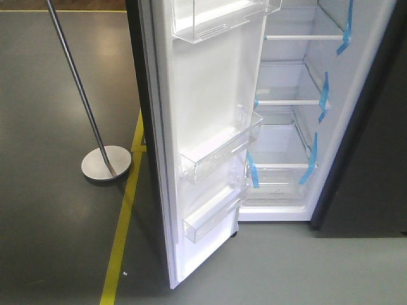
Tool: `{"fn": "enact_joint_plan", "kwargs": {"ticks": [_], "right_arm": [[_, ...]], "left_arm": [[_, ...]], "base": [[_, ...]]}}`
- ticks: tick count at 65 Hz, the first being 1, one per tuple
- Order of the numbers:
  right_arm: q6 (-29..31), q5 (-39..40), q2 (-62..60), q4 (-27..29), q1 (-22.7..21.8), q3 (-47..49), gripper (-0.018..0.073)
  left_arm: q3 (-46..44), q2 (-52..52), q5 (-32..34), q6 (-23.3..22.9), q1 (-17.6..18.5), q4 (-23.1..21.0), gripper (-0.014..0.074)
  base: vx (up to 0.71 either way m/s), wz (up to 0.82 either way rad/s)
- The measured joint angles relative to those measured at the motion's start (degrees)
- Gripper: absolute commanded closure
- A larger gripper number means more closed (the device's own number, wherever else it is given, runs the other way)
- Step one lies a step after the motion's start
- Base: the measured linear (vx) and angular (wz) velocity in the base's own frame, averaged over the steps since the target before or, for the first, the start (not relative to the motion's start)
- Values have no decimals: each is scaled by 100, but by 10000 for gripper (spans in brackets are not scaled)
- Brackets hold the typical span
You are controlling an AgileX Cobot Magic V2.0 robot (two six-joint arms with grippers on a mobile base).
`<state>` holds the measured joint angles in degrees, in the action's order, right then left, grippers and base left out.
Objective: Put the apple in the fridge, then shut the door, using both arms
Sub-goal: 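Drive the base closer to the open refrigerator door, apple in right gripper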
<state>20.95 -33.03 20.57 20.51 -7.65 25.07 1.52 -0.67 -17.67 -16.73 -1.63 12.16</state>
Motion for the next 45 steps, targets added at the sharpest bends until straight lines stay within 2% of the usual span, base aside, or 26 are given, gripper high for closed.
{"fn": "enact_joint_plan", "kwargs": {"ticks": [45], "right_arm": [[0, 0, 0, 0, 0, 0, 529]], "left_arm": [[0, 0, 0, 0, 0, 0, 601]], "base": [[6, -1]]}}
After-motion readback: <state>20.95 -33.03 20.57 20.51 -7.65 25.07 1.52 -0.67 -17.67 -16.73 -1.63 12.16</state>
